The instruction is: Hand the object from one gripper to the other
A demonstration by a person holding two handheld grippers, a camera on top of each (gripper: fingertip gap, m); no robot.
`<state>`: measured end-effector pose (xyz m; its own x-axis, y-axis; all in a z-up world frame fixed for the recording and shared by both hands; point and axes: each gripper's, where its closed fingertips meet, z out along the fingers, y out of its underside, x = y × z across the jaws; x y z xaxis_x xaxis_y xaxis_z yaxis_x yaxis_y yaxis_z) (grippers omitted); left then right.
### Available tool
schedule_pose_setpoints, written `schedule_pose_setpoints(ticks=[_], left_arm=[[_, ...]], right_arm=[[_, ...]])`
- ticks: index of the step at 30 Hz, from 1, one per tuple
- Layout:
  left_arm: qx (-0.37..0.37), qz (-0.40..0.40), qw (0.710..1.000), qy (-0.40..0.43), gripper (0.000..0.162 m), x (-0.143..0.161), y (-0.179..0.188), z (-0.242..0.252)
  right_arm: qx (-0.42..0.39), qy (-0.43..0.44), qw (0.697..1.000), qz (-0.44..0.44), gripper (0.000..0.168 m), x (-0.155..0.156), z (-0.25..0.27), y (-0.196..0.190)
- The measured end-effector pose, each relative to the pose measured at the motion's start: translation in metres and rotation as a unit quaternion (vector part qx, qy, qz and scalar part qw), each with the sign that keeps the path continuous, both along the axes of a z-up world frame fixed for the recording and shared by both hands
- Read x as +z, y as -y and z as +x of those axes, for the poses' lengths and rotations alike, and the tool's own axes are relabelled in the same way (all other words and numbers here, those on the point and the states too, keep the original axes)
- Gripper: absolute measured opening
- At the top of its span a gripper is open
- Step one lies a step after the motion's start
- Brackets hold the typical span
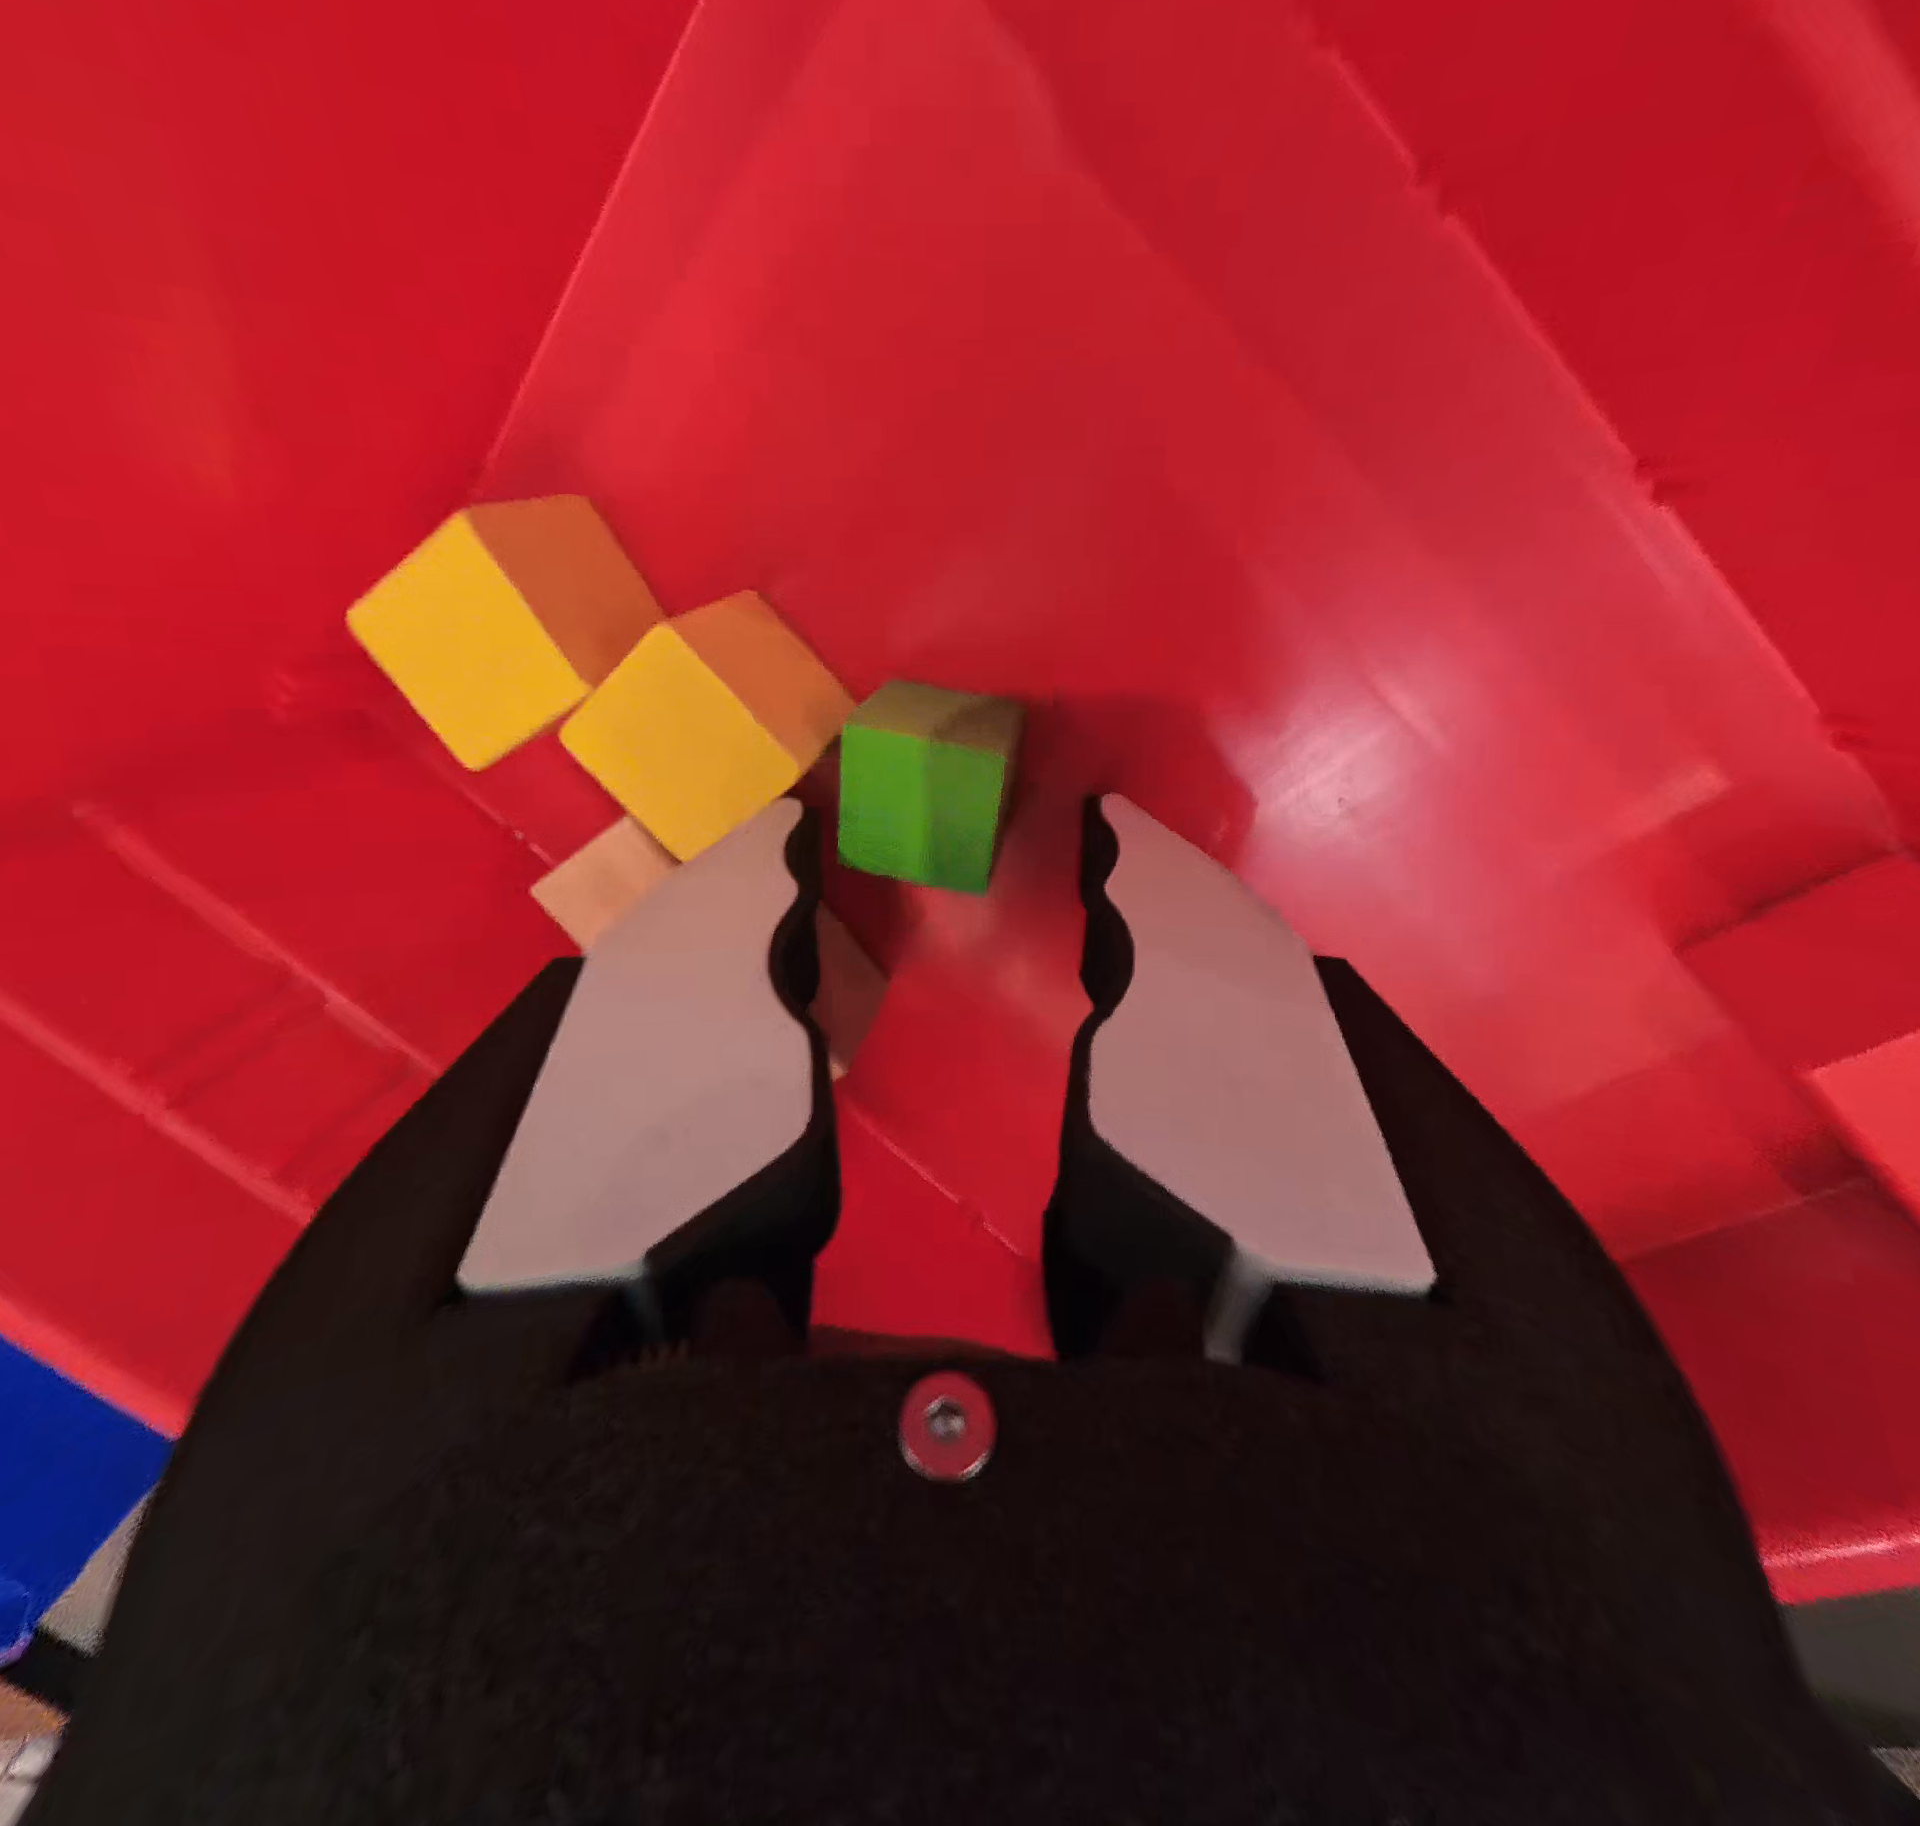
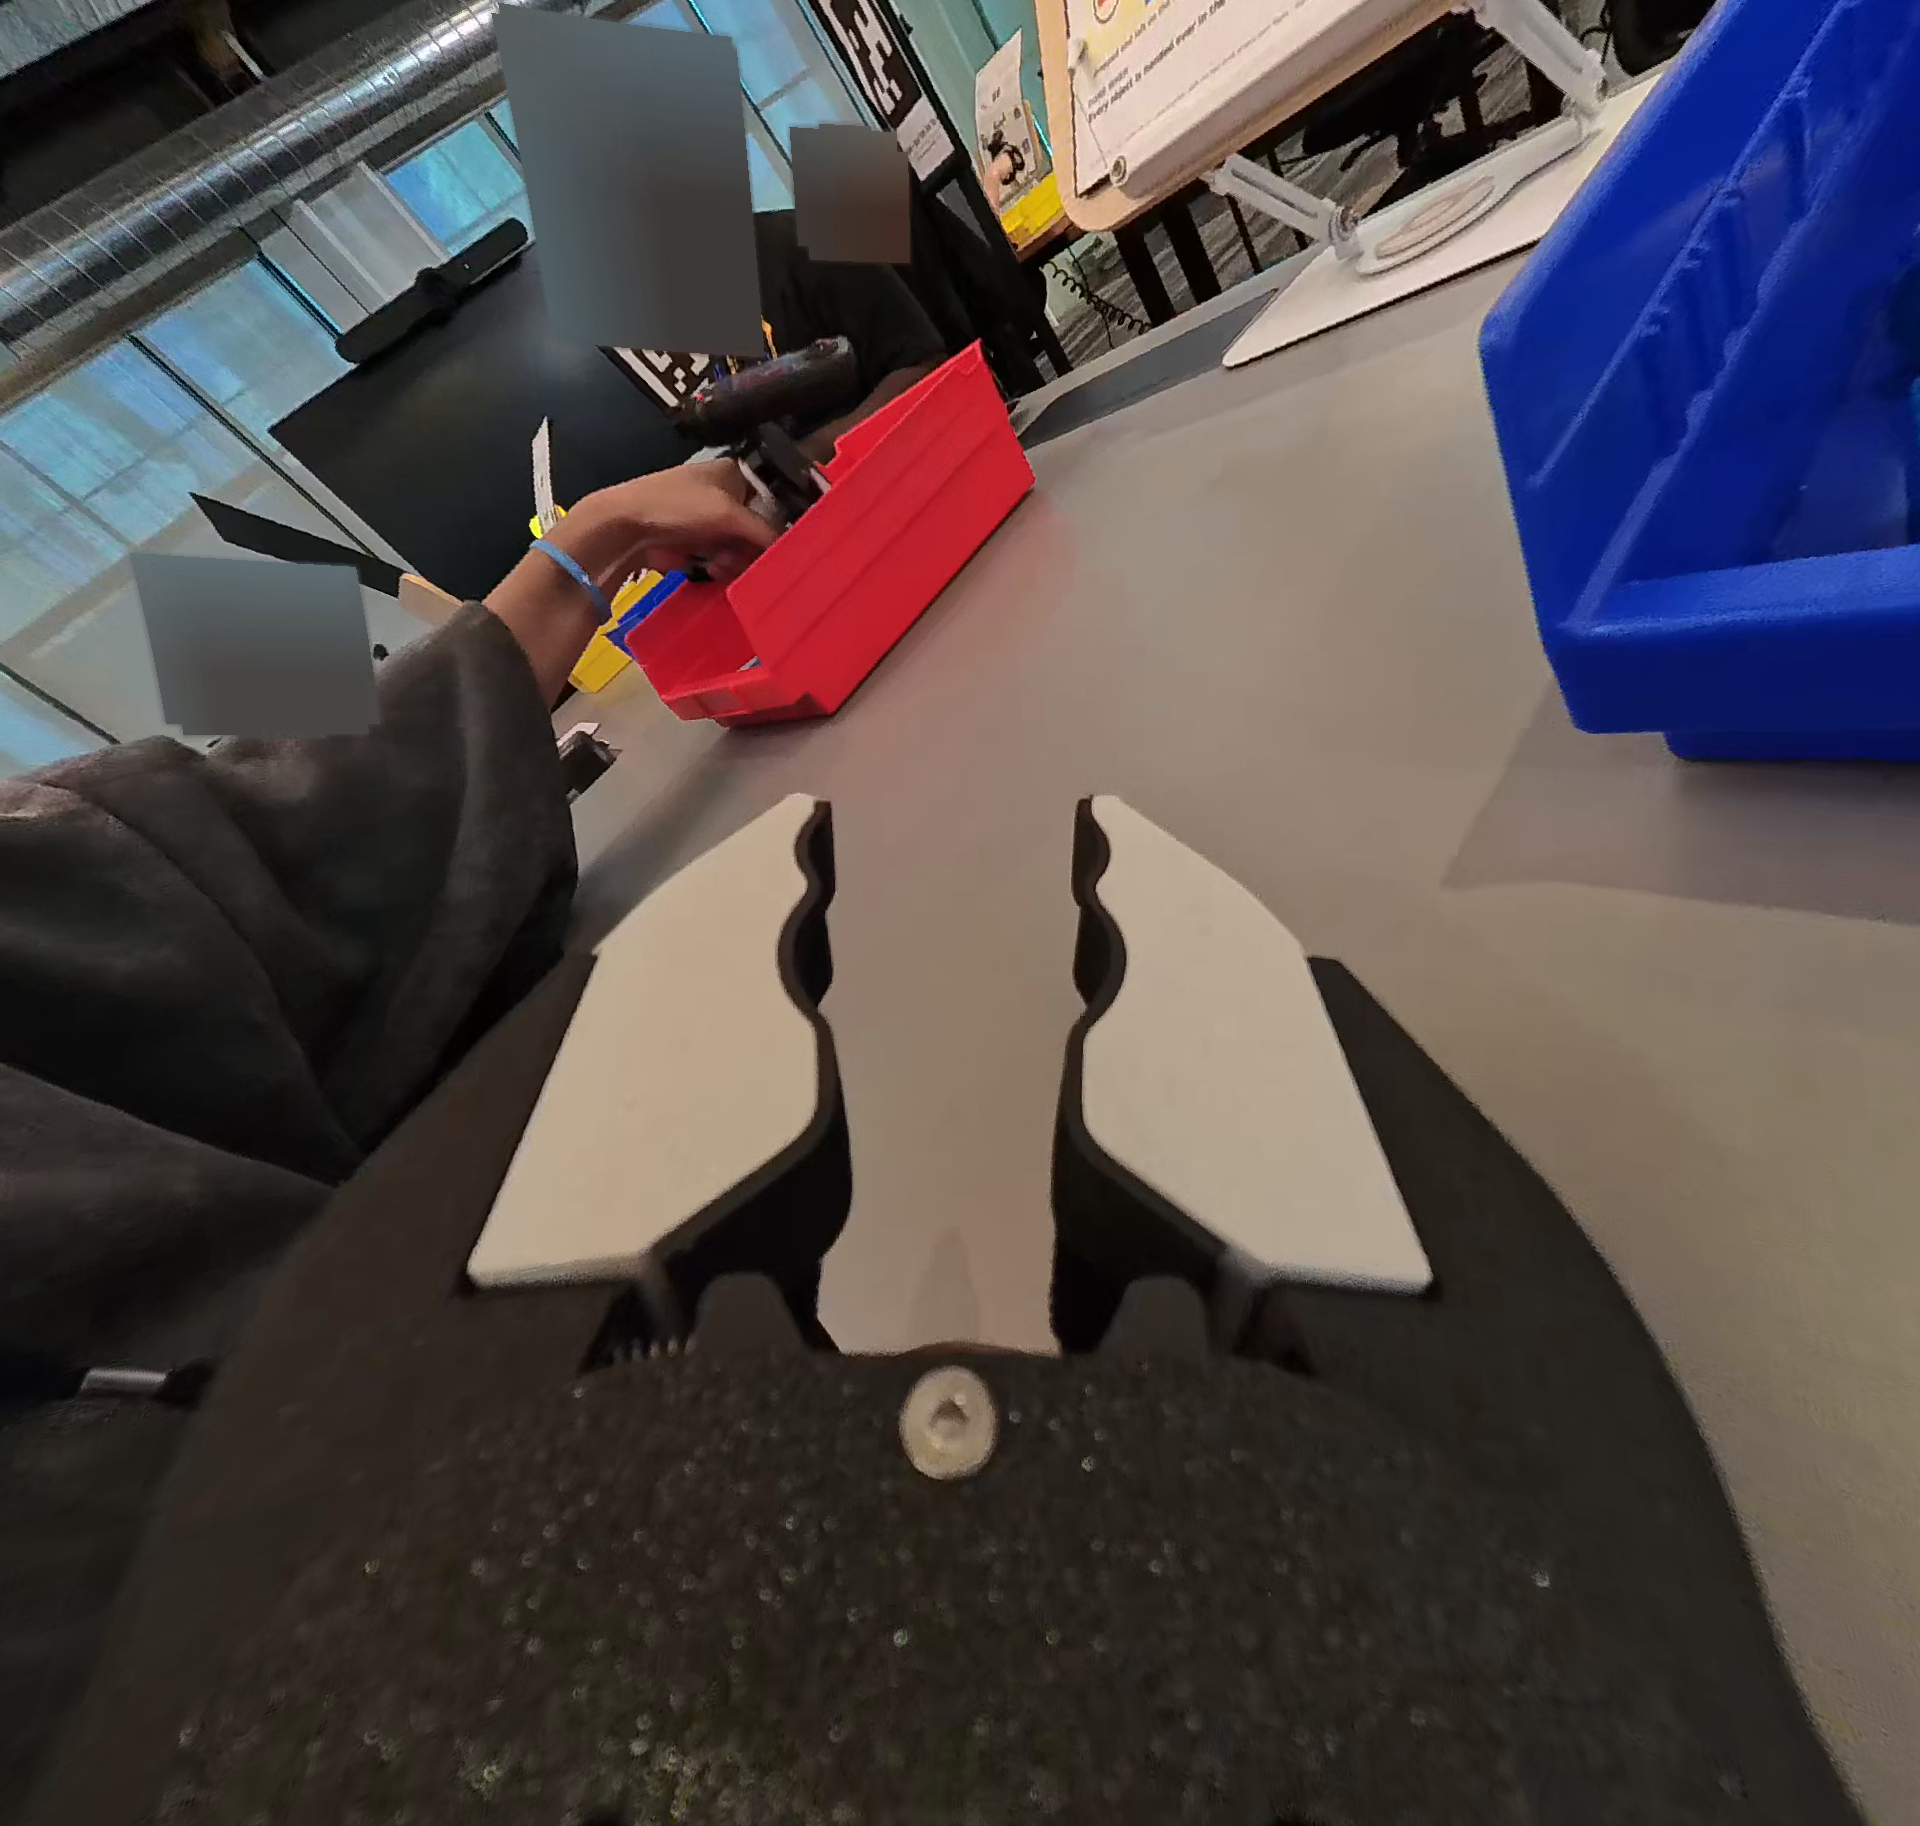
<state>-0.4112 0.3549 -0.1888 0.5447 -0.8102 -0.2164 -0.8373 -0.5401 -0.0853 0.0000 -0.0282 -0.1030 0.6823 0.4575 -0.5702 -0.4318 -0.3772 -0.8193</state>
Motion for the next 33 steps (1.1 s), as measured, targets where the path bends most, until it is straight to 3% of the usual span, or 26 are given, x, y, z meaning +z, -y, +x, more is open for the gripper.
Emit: schedule_pose_setpoints(ticks=[2,4,10,14,17,20,26,29,31,33], left_arm=[[-0.004,-0.005,1.0,0.008,0.045,-0.001,-0.003,0.004],[-0.007,-0.009,1.0,0.02,0.031,-0.002,-0.005,0.009],[-0.01,0.006,0.999,0.033,0.029,0.007,0.007,0.001],[-0.024,0.042,0.985,0.163,0.029,0.044,0.04,0.023],[-0.093,0.093,0.948,0.289,0.029,0.086,0.088,0.061],[-0.211,0.168,0.882,0.387,0.029,0.13,0.153,0.107],[-0.381,0.247,0.734,0.505,0.03,0.189,0.282,0.194],[-0.429,0.265,0.699,0.506,0.029,0.192,0.32,0.224],[-0.452,0.268,0.696,0.489,0.029,0.186,0.333,0.237],[-0.461,0.267,0.697,0.48,0.03,0.18,0.34,0.244]], right_arm=[[0.003,-0.002,1.0,-0.004,0.044,-0.001,-0.001,0.0],[0.004,-0.005,1.0,-0.003,0.044,0.0,-0.002,0.0],[0.004,0.002,1.0,-0.002,0.044,0.0,-0.003,0.001],[0.004,0.016,1.0,0.001,0.043,-0.001,-0.005,0.002],[0.013,0.046,0.999,0.011,0.043,0.001,-0.012,0.0],[0.053,0.073,0.996,0.026,0.041,0.005,-0.034,-0.009],[0.226,-0.057,0.972,-0.022,0.043,0.04,-0.111,-0.032],[0.314,-0.153,0.937,-0.028,0.048,0.072,-0.145,-0.037],[0.366,-0.22,0.904,-0.034,0.049,0.091,-0.16,-0.034],[0.383,-0.235,0.893,-0.038,0.052,0.093,-0.172,-0.035]])
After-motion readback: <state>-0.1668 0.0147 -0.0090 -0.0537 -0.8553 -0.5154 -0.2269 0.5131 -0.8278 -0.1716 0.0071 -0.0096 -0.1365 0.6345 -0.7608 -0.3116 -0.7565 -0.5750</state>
